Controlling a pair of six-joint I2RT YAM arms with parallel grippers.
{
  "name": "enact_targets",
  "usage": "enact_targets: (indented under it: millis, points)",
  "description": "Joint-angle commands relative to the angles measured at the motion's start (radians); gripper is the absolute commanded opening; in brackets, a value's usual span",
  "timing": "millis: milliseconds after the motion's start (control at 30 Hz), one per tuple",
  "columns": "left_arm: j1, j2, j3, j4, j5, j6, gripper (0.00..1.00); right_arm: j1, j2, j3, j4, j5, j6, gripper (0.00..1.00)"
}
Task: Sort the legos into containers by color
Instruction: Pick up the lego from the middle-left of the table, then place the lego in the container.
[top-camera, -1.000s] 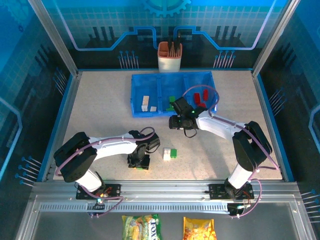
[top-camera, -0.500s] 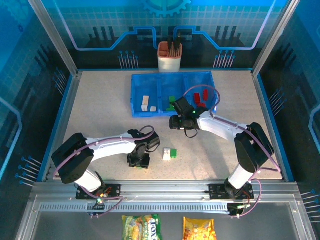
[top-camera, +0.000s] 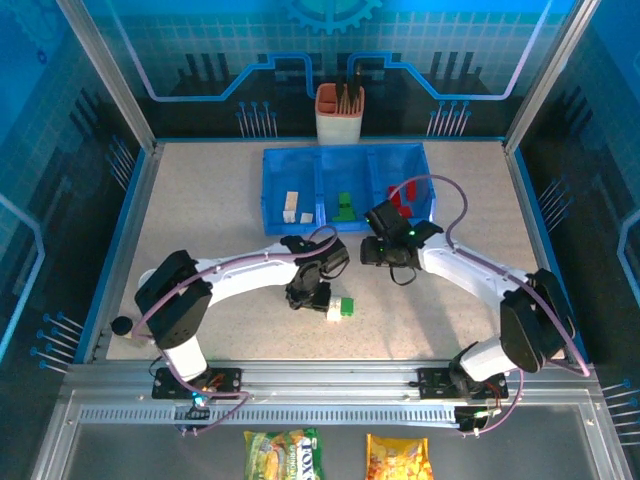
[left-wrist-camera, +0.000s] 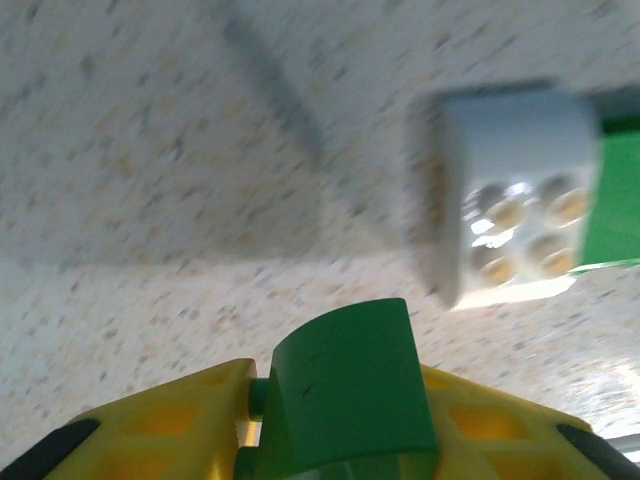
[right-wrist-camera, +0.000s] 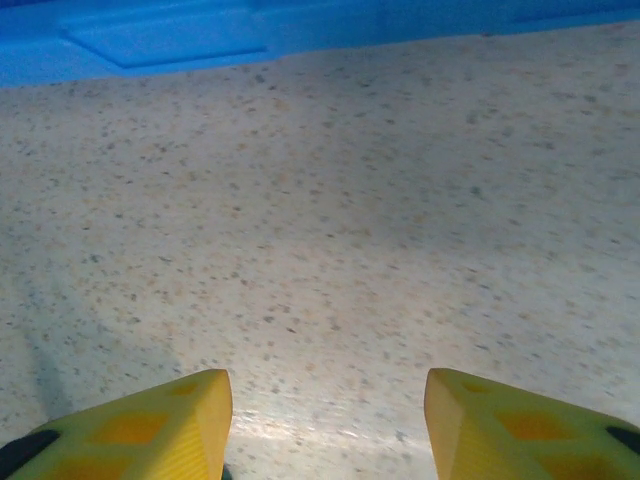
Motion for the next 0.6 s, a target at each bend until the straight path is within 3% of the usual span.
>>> enact_targets:
  millis: [0, 333, 567]
  points:
    - [-0.006, 0.054, 0.114, -0.014, -0.007, 0.077, 0.4, -0.019, -0.064, -0.022, -0.095, 0.077, 0.017, 0.54]
    - [0.021, 0.215, 0.405, -0.041, -0.062, 0.199, 0.39, -0.023, -0.221, -0.047, -0.266, 0.218, 0.037, 0.54]
    - [0.085, 0.319, 0.582, -0.012, -0.09, 0.271, 0.39, -0.025, -0.327, -0.059, -0.346, 0.252, 0.049, 0.54]
